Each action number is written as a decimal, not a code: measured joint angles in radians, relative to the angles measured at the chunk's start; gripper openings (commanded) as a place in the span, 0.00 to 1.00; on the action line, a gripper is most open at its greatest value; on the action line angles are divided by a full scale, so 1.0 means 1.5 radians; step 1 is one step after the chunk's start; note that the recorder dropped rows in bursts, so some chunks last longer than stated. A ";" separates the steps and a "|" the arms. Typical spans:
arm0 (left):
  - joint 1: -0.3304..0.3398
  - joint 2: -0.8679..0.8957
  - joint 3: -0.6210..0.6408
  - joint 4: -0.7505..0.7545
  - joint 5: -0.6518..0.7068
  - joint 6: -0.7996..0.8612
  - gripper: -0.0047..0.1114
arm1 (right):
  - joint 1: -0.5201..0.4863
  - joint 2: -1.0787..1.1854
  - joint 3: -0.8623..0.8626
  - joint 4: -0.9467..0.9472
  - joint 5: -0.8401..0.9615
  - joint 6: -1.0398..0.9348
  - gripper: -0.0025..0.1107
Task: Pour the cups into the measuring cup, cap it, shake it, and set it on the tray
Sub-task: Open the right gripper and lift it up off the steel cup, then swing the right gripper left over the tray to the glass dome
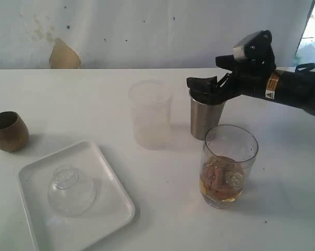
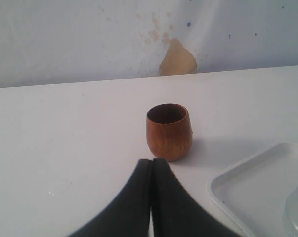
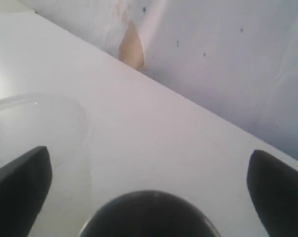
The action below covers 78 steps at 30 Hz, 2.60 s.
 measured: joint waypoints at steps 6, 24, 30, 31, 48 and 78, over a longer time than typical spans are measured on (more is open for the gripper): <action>0.000 0.000 0.000 0.000 0.000 0.000 0.04 | 0.000 -0.071 0.000 0.000 0.000 0.022 0.95; 0.000 0.000 0.000 0.000 0.000 0.000 0.04 | 0.000 -0.335 0.000 -0.150 0.099 0.359 0.85; 0.000 0.000 0.000 0.000 0.000 0.000 0.04 | 0.000 -0.407 0.000 -0.250 0.102 0.481 0.45; 0.000 0.000 0.000 0.000 0.000 0.000 0.04 | 0.000 -0.415 0.000 -0.268 0.103 0.497 0.39; 0.000 0.000 0.000 0.000 0.000 0.000 0.04 | 0.000 -0.529 0.000 -0.420 -0.045 0.693 0.25; 0.000 0.000 0.000 0.000 0.000 0.000 0.04 | 0.682 -0.384 -0.044 -0.373 0.980 0.347 0.41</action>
